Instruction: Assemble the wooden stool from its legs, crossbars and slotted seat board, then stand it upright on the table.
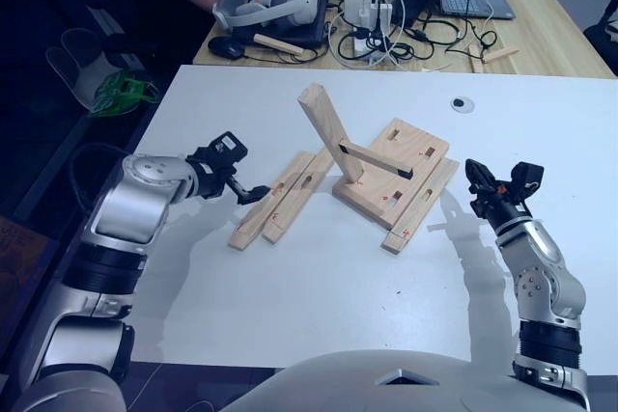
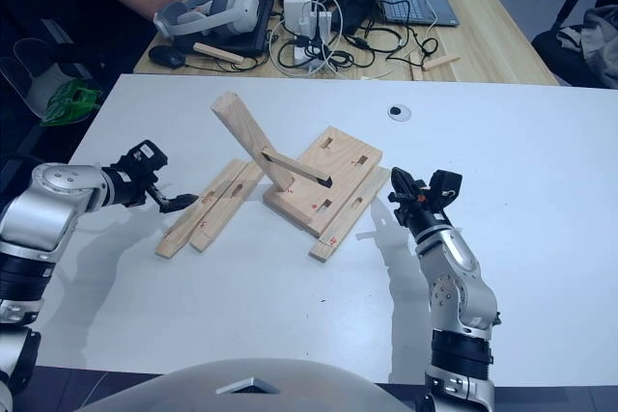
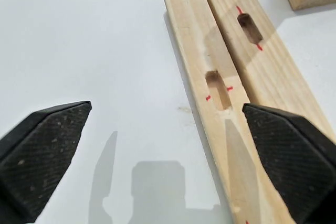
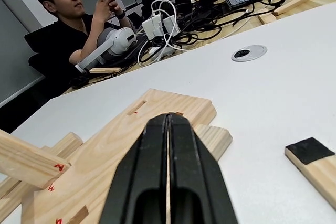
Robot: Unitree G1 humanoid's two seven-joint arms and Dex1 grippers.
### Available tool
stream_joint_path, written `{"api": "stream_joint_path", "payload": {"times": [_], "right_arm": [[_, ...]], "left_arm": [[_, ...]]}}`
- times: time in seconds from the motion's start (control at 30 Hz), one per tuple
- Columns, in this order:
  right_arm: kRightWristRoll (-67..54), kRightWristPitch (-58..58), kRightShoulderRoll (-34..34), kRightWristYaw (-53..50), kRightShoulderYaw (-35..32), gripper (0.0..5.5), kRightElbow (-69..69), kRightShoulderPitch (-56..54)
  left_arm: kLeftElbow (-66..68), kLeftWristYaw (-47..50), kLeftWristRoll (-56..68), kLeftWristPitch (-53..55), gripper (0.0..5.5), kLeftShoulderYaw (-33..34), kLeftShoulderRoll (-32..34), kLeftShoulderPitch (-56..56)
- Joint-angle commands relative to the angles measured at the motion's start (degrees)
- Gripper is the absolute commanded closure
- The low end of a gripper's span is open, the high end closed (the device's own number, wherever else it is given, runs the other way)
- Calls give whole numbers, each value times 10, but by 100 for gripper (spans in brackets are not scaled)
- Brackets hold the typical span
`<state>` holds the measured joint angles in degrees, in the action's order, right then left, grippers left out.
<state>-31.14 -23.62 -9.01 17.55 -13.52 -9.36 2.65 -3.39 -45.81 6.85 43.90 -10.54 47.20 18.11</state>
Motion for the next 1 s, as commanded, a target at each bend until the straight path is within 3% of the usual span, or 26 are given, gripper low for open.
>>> {"api": "stream_joint_path", "payload": {"times": [0.03, 0.23, 1.0], "right_arm": [[5, 9, 10, -9, 4, 550, -8, 7], [2, 10, 15, -15, 2, 550, -15, 10], [-2, 9, 14, -16, 0, 550, -11, -18]], "left_arm": [[-35, -30, -1, 16, 11, -15, 25, -9], [-56, -43, -27, 14, 11, -49, 38, -24], [4, -27, -73, 38, 11, -105, -27, 23]]}}
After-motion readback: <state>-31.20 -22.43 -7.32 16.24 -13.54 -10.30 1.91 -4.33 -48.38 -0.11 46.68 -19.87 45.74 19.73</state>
